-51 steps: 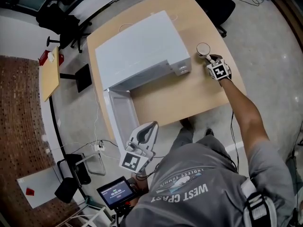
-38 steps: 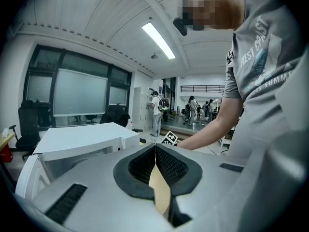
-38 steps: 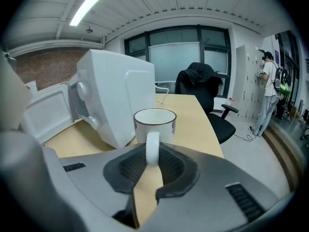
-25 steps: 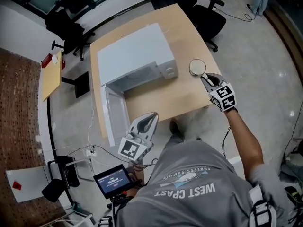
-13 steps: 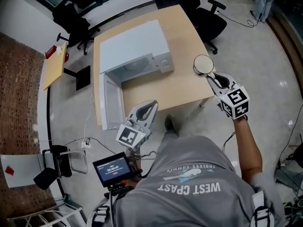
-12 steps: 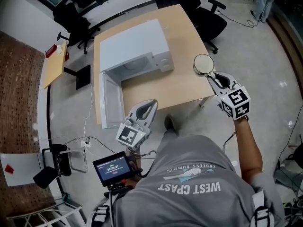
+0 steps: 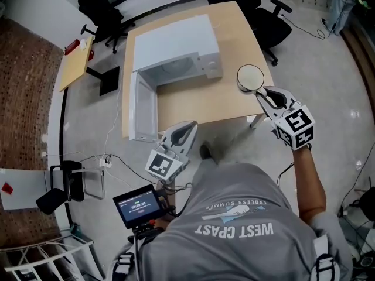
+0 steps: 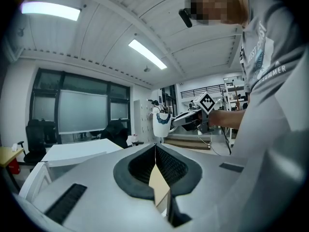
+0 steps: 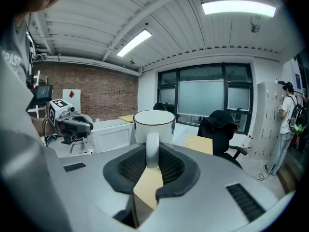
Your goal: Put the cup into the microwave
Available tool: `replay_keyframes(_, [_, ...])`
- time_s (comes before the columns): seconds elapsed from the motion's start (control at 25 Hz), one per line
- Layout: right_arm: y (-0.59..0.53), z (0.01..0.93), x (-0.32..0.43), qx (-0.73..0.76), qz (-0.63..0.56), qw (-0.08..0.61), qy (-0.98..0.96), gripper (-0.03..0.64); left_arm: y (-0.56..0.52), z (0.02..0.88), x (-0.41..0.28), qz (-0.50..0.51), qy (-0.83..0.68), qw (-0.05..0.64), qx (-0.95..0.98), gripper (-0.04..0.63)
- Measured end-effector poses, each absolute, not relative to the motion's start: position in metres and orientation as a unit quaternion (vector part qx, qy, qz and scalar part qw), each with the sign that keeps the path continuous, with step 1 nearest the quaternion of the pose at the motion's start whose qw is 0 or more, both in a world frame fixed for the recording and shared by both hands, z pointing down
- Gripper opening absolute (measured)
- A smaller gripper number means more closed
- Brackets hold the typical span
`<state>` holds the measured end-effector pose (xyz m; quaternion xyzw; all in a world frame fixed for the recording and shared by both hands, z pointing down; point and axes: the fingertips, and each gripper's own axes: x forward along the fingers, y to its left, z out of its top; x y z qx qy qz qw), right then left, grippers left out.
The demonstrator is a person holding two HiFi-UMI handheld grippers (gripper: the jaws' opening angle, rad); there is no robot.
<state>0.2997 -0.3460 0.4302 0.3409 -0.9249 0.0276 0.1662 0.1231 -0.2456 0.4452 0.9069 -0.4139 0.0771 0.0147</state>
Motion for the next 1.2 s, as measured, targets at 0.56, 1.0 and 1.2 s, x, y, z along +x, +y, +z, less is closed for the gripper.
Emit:
replay_keyframes(0.56, [-0.36,0.474,0.132,0.29,0.072,0.201,-0.933,0.069,-0.221,0.451,-0.039,0.063,-0.475,0.035,0.877,0.021])
replay_keyframes(1.0, [-0.382,0.536,-0.007,0.309,0.099,0.248,-0.913,0.068,-0.215,0.451,-0.185,0.067,-0.468,0.017,0.881,0.021])
replay_keyframes(1.2, [-0.41,0.573,-0.034,0.301,0.124,0.277,-0.904,0.068,-0.225,0.454,-0.21,0.054,-0.483,0.035,0.873,0.021])
